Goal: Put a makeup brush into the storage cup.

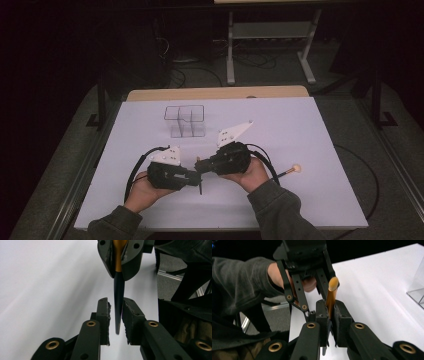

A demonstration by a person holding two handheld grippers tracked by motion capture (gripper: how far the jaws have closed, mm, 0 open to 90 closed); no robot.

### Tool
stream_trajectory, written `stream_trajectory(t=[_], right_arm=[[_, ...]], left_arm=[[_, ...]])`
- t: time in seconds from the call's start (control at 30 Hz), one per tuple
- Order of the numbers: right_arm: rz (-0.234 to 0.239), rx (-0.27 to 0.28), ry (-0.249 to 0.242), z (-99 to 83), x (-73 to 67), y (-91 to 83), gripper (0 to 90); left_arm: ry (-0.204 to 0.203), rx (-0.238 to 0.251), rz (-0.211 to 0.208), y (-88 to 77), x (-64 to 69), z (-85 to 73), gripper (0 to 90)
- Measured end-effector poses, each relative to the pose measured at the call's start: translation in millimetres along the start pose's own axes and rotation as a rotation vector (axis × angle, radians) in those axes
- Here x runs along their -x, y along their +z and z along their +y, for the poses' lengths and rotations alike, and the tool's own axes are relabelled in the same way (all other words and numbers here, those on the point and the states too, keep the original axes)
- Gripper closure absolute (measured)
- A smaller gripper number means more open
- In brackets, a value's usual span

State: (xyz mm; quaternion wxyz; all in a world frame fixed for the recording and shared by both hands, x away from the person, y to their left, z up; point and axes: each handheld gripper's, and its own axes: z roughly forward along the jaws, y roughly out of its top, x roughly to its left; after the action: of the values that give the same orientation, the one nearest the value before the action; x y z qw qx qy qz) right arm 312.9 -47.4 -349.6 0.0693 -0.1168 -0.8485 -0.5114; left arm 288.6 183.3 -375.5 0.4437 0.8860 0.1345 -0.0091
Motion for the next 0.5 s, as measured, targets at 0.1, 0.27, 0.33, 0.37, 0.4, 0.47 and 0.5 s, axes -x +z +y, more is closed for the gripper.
stream_trajectory(t=[0.1, 0.27, 0.33, 0.37, 0.4, 0.47, 0.5], right_arm=[[-0.002, -0.021, 0.011, 1.0, 0.6, 0.0, 82.9], [-0.007, -0.048, 0.011, 5.0, 7.4, -2.3, 82.9], [-0.010, -0.052, 0.013, 5.9, 8.2, -2.7, 82.9], [-0.010, -0.057, 0.013, 6.9, 9.1, -3.2, 82.9], [-0.015, -0.062, 0.016, 8.1, 10.1, -3.7, 82.9], [-0.016, -0.064, 0.007, 9.6, 12.2, -4.9, 82.9], [-0.017, -0.066, 0.013, 10.4, 13.0, -5.7, 82.9]], left_arm=[[-0.001, 0.007, 0.015, -3.3, -0.1, -1.4, 72.4], [0.000, 0.019, 0.046, -9.9, 2.0, -4.4, 68.3], [0.002, 0.023, 0.067, -13.0, 3.3, -5.5, 66.7], [0.000, 0.022, 0.078, -15.3, 4.0, -6.2, 66.6], [-0.001, 0.024, 0.085, -16.5, 4.5, -6.6, 66.6], [0.008, 0.021, 0.107, -19.7, 4.9, -7.8, 65.6], [0.006, 0.021, 0.116, -21.3, 5.2, -8.8, 64.9]])
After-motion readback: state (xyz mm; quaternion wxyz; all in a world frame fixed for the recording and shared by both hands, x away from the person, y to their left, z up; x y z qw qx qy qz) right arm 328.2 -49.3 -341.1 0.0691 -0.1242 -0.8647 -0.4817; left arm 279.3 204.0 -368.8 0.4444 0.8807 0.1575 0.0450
